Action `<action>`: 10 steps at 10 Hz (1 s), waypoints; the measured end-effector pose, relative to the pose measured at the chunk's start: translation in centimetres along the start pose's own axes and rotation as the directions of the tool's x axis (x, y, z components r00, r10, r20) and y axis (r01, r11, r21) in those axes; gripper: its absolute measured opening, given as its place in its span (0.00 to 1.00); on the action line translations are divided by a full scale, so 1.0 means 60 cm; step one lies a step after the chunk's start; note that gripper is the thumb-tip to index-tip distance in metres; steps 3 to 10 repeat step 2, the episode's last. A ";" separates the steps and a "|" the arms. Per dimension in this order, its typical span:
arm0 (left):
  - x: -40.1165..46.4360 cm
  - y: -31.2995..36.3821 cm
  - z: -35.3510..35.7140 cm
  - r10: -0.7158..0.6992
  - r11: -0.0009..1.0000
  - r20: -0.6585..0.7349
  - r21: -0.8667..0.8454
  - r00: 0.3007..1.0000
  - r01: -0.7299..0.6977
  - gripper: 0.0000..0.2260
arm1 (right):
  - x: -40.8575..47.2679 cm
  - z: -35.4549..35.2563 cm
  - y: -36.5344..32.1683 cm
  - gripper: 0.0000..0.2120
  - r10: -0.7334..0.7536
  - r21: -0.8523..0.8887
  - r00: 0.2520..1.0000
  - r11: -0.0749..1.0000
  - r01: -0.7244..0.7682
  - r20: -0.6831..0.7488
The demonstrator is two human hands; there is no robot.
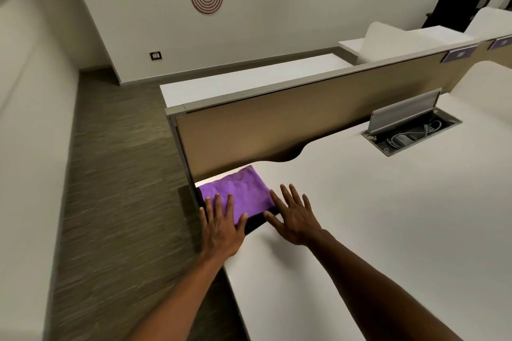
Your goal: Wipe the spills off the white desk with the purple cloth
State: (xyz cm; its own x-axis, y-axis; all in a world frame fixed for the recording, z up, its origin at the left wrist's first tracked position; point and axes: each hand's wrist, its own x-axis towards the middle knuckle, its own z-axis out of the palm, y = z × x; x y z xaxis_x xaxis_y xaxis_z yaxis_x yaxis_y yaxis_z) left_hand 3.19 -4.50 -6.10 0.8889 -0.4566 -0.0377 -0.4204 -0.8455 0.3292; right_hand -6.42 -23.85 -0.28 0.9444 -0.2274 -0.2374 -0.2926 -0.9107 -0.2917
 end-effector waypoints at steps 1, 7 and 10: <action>-0.022 0.036 -0.016 0.030 0.998 -0.047 -0.058 0.998 -0.032 0.48 | -0.023 -0.032 0.035 0.47 0.045 0.029 0.998 0.999 -0.044 -0.049; -0.055 0.084 -0.028 0.088 0.994 -0.080 -0.050 0.993 -0.092 0.48 | -0.055 -0.082 0.078 0.44 0.069 -0.002 0.985 0.998 -0.071 -0.160; -0.055 0.084 -0.028 0.088 0.994 -0.080 -0.050 0.993 -0.092 0.48 | -0.055 -0.082 0.078 0.44 0.069 -0.002 0.985 0.998 -0.071 -0.160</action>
